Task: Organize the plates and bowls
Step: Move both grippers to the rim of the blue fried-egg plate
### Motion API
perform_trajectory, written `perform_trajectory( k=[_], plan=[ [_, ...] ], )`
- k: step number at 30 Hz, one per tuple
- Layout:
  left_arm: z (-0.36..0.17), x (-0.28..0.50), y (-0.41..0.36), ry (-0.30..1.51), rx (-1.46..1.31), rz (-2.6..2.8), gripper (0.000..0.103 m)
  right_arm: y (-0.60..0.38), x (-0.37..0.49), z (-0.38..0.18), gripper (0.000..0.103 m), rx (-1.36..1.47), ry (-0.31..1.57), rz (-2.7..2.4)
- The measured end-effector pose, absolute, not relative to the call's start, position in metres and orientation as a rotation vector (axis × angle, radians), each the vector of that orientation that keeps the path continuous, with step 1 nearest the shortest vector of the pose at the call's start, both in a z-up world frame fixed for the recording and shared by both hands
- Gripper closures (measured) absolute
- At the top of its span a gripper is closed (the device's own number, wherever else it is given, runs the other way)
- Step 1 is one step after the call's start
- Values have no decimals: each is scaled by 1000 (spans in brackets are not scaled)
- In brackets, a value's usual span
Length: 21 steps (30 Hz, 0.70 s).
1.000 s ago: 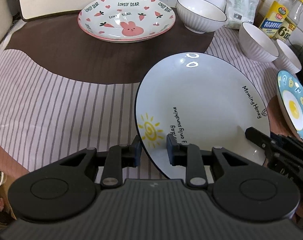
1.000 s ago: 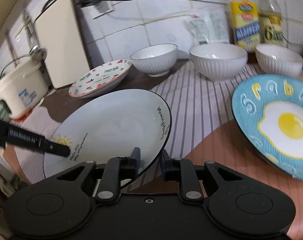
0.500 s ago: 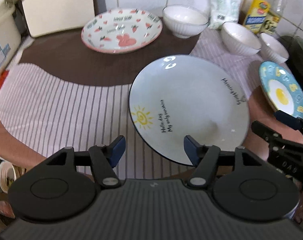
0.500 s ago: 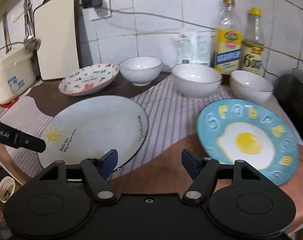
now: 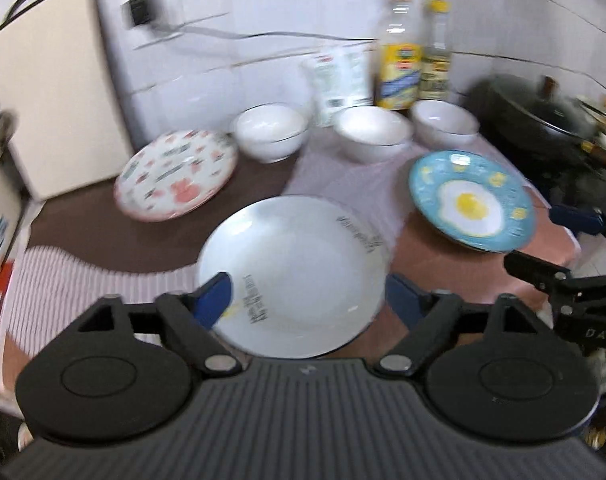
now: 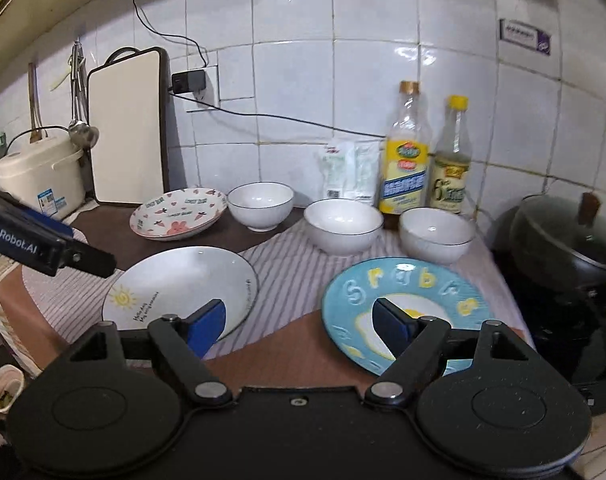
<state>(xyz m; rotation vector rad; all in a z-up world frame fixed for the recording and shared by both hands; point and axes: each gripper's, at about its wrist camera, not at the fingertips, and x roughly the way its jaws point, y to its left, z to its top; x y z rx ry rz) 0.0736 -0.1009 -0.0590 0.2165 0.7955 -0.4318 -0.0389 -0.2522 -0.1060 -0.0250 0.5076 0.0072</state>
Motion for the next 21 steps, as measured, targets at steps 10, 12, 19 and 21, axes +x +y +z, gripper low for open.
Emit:
perform_trajectory(
  k=[10, 12, 19, 21],
  plan=[
    [-61, 77, -147, 815, 264, -551, 11, -273, -76, -99, 14, -10, 438, -92],
    [-64, 79, -152, 825, 265, -555, 11, -277, -78, -103, 13, -19, 419, -119],
    [-79, 96, -176, 856, 248, -571, 11, -295, -74, -118, 13, 26, 378, -191],
    [-83, 100, -184, 855, 246, -571, 11, -300, -72, -122, 13, 35, 365, -217]
  ],
)
